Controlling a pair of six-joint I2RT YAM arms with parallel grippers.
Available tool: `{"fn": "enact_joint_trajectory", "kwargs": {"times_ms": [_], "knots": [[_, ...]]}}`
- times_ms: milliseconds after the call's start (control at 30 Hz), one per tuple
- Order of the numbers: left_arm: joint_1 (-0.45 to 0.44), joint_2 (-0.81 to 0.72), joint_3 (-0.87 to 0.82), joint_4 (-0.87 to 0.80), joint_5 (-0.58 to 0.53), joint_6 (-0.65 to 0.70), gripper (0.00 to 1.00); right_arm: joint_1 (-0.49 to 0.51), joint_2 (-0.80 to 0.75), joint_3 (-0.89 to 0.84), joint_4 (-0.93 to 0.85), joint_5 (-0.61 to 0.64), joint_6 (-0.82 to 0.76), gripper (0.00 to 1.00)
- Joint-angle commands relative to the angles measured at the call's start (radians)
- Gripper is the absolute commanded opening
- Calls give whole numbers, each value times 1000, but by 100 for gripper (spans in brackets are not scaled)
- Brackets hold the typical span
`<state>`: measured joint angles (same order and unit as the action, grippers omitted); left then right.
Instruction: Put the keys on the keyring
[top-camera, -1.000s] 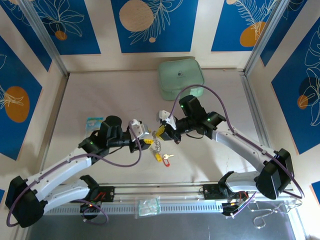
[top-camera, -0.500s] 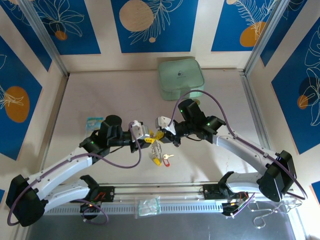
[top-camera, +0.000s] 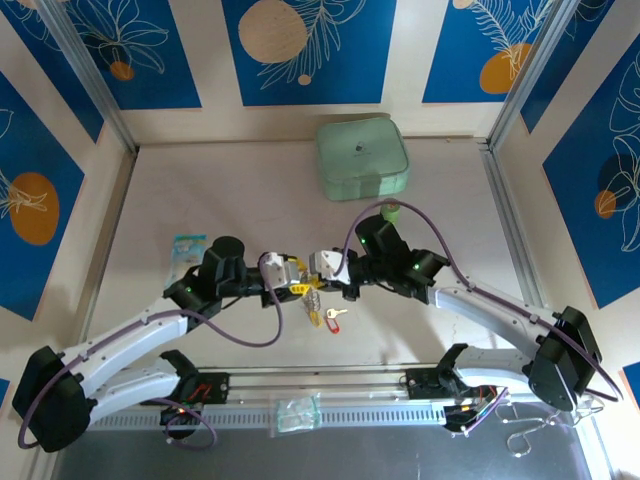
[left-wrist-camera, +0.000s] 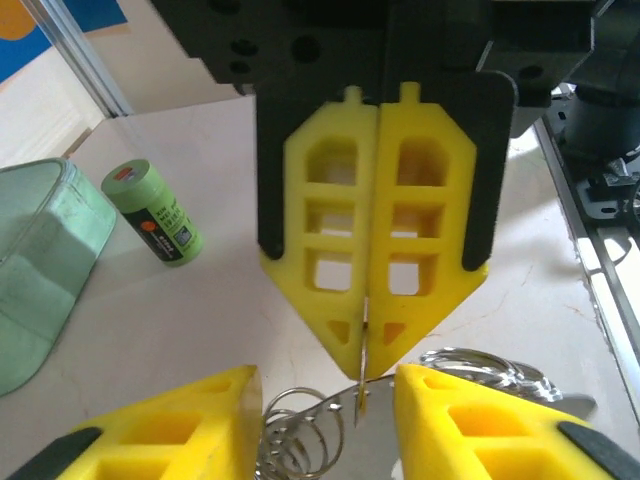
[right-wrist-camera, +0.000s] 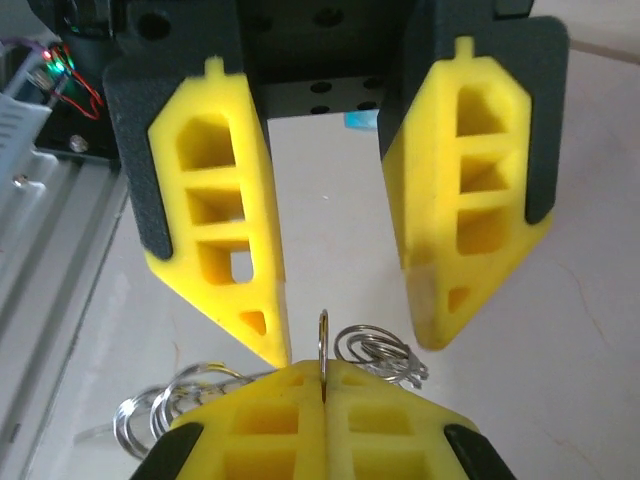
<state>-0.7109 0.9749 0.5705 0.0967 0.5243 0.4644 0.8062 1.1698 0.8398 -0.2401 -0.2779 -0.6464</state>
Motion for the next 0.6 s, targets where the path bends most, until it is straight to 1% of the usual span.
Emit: {"fn": "enact_joint_trajectory", "kwargs": {"times_ms": [0,100,300,400,567], "knots": [[5,-74,-50,92,-24,22,41,19,-47,-40,120,70,-69,0],[5,-141,-86,83,-52,26,41,28,-66,-68,155,88,-103,0],[5,-242,-132,31,-113,6,41,37,-73,-80,160,97,-137,0],[5,-260,-142,26,-140,-10,41,45,-74,-81,167,103,-154,0],[5,-265,-149,29,-149,-23,41,54,-76,-85,175,119,-171,0]]}}
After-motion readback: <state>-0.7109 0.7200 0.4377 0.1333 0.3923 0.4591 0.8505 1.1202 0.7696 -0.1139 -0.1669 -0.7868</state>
